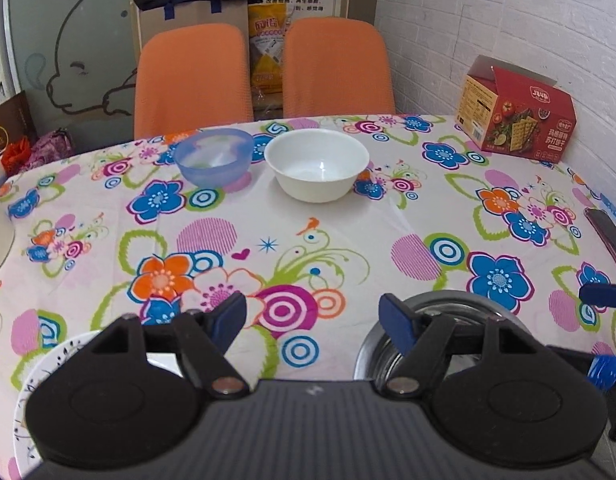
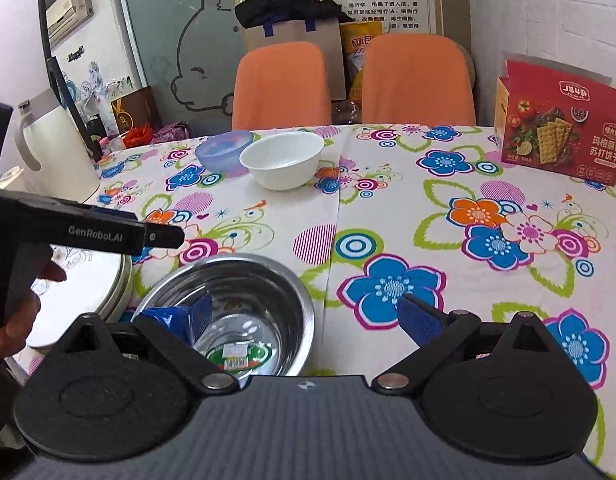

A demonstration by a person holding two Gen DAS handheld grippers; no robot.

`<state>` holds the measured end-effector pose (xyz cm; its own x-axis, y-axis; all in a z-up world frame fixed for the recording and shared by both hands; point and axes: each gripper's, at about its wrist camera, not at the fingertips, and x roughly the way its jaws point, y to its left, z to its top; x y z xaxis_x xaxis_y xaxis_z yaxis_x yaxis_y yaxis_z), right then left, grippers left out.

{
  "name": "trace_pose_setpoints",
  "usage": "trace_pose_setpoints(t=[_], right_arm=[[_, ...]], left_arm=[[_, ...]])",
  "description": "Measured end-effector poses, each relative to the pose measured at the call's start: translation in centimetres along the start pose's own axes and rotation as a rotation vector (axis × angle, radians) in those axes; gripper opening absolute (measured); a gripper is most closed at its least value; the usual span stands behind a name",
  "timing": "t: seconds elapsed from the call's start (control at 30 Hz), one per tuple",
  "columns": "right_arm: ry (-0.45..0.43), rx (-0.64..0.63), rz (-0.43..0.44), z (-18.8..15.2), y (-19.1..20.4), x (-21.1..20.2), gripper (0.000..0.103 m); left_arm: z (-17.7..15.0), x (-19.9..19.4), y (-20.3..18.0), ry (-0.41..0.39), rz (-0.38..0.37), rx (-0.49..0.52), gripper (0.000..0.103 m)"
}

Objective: Organize plates and bowls
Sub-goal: 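Lower the steel bowl beside the plate stack and open both tools, then move both tools to the white ceramic bowl and grip its rim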

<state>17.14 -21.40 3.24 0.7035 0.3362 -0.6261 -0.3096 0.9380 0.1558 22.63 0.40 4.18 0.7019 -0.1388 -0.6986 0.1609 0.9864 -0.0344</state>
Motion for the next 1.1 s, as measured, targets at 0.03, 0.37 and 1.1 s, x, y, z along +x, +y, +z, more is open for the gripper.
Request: trace_pose_setpoints(t=[0.03,0.37,1.1], right_arm=[[0.005,0.009,0.003,0.5,-0.3,0.5,0.087],[0.045,0.082,0.030,5.9,-2.9,6.0,0.087],[0.085,-0.007,0.052,13.6,-3.9,19.6,0.087]], left_arm=[[0.1,0.1,0.1,0.001,0.009,0.001,0.074],[1.7,2.0,1.7,0.017,0.029,-0.008,0.074],[10.0,13.5,6.7,0.178,-0.057,-0.462,0.074]])
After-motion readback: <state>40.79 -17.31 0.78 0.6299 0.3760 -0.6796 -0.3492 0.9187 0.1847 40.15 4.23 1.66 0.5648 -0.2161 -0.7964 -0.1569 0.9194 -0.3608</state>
